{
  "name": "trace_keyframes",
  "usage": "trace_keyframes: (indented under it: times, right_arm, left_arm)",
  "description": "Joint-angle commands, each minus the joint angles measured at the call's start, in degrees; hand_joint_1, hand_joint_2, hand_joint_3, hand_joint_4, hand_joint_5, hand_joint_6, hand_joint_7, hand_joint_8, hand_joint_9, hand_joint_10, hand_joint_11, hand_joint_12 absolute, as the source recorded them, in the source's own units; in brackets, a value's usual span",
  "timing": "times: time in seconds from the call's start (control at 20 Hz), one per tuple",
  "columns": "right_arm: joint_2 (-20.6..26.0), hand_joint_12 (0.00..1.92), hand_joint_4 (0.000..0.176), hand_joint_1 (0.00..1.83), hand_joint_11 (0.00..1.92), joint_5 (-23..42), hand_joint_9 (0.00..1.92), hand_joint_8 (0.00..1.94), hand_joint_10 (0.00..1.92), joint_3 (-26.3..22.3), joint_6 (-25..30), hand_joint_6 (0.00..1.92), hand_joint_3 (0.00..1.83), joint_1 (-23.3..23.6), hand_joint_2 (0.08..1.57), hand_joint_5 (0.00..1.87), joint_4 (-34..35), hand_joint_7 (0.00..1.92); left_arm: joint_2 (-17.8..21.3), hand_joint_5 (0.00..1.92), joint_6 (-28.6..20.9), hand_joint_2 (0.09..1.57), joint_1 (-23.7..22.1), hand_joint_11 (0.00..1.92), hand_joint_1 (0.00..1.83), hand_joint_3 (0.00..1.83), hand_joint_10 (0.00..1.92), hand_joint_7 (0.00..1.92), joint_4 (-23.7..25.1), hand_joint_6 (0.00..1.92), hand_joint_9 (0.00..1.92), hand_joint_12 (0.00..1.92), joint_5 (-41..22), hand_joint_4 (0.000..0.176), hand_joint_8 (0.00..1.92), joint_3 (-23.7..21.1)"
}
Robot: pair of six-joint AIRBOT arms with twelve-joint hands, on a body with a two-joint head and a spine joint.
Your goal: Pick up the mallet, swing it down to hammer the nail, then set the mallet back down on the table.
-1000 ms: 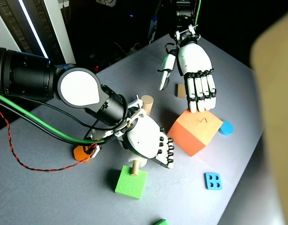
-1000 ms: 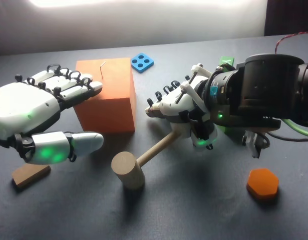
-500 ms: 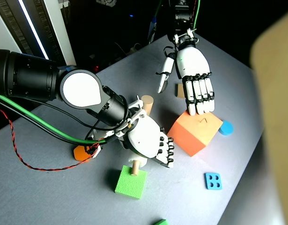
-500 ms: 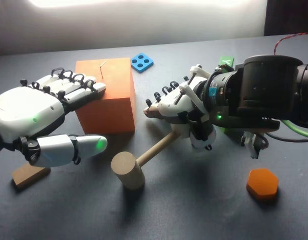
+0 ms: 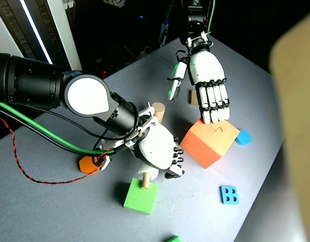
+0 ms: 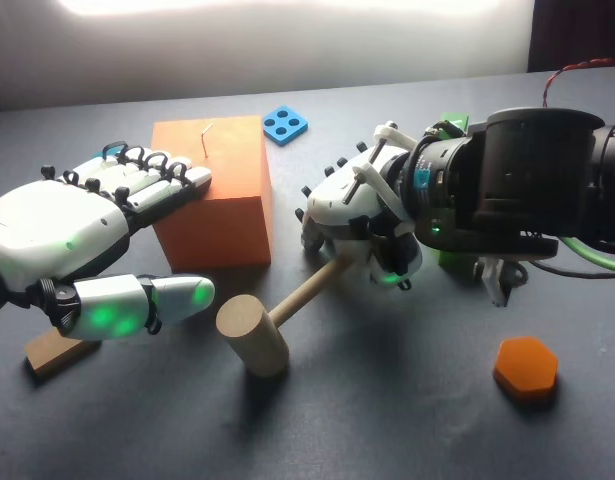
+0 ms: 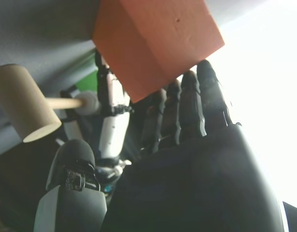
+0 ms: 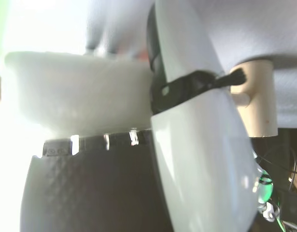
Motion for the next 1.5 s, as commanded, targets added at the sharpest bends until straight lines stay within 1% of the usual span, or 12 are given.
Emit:
trace_keyframes:
  times: [0.0,0.05,0.1,0.2,0.3,0.4,0.55,0.75,1.1,1.2,1.35,1.45]
  right_arm:
    - [0.3,1.89,0.0,1.17,0.53,0.8,0.48,1.65,1.84,0.0,-0.3,1.37,0.02,-0.1,1.26,0.56,-0.5,0.58]
    - [0.3,1.91,0.0,1.2,0.62,0.9,0.52,1.88,1.9,0.0,-0.4,1.8,0.0,0.0,1.17,0.42,-0.5,0.42]
    - [0.3,1.92,0.0,1.2,0.73,0.9,0.6,1.93,1.92,0.0,-0.4,1.9,0.0,0.0,1.15,0.45,-0.5,0.45]
    - [0.4,1.92,0.0,1.08,1.1,0.8,1.04,1.94,1.92,0.0,-0.6,1.92,0.01,0.0,1.19,0.69,-0.5,0.89]
    - [0.5,1.92,0.0,1.03,1.24,0.8,1.19,1.94,1.92,-0.3,-1.0,1.51,0.05,0.0,1.25,0.7,-0.5,1.05]
    - [1.0,1.92,0.0,0.87,1.47,0.8,1.44,1.94,1.92,-1.1,-1.7,1.88,0.02,0.0,1.3,0.97,-0.5,1.32]
    - [2.5,1.92,0.0,0.33,1.78,0.6,1.73,1.94,1.92,-3.4,-2.7,1.92,0.02,0.3,1.51,1.27,-0.5,1.62]
    - [5.7,1.92,0.0,0.33,1.8,0.5,1.79,1.94,1.92,-7.4,-3.7,1.92,0.01,1.3,1.56,1.32,-0.5,1.72]
    - [14.9,1.92,0.0,0.2,1.78,0.3,1.72,1.94,1.92,-16.5,-3.7,1.92,0.12,4.5,1.57,1.26,-0.9,1.63]
    - [17.9,1.92,0.0,0.24,1.76,1.2,1.71,1.94,1.92,-19.1,0.1,1.92,0.11,5.0,1.57,1.24,-6.7,1.62]
    - [23.0,1.92,0.0,0.23,1.74,3.5,1.71,1.94,1.92,-23.6,20.4,1.92,0.09,4.9,1.57,1.25,-31.9,1.63]
    - [23.7,1.92,0.0,0.25,1.74,2.1,1.71,1.94,1.92,-24.1,30.9,1.92,0.11,5.2,1.57,1.21,-42.2,1.61]
  left_arm:
    - [-0.1,0.1,-0.4,1.23,0.0,0.0,0.0,0.0,0.0,0.05,-0.1,0.0,0.03,0.15,-5.6,0.0,0.0,0.1]
    - [-0.1,0.1,-0.5,1.24,-0.1,0.0,0.01,0.0,0.0,0.04,-0.1,0.0,0.02,0.11,-5.6,0.0,0.0,0.1]
    - [-0.1,0.1,-0.7,1.24,-0.1,0.0,0.01,0.0,0.0,0.04,-0.1,0.0,0.02,0.1,-5.6,0.0,0.0,0.2]
    - [-0.1,0.12,-1.0,1.24,-0.1,0.0,0.02,0.0,0.01,0.06,0.0,0.01,0.04,0.12,-5.6,0.0,0.01,0.3]
    - [-0.1,0.1,-1.1,1.24,-0.1,0.0,0.02,0.0,0.0,0.04,0.0,0.0,0.01,0.08,-5.6,0.0,0.0,0.3]
    - [-0.1,0.11,-1.1,1.23,-0.1,0.0,0.02,0.0,0.0,0.05,0.0,0.0,0.03,0.1,-5.6,0.0,0.0,0.4]
    - [-0.1,0.13,-1.7,1.23,-0.1,0.0,0.03,0.0,0.0,0.06,0.5,0.0,0.04,0.12,-5.6,0.0,0.0,0.5]
    - [0.3,0.12,-2.2,1.24,-0.5,0.0,0.02,0.0,0.0,0.06,1.0,0.0,0.04,0.14,-5.6,0.0,0.0,0.8]
    - [1.9,0.12,-3.0,1.23,-0.9,0.0,0.0,0.0,0.0,0.07,2.0,0.0,0.05,0.19,-5.5,0.0,0.0,0.7]
    - [2.2,0.1,-3.1,1.23,-0.9,0.0,0.0,0.0,0.0,0.06,2.0,0.0,0.05,0.15,-5.3,0.0,0.0,0.7]
    - [2.2,0.09,-3.4,1.24,-0.5,0.0,0.0,0.0,0.0,0.05,2.0,0.0,0.05,0.13,-5.3,0.0,0.0,0.6]
    - [2.1,0.14,-3.5,1.23,-0.2,0.0,0.03,0.0,0.0,0.09,2.0,0.0,0.08,0.22,-5.3,0.0,0.0,0.5]
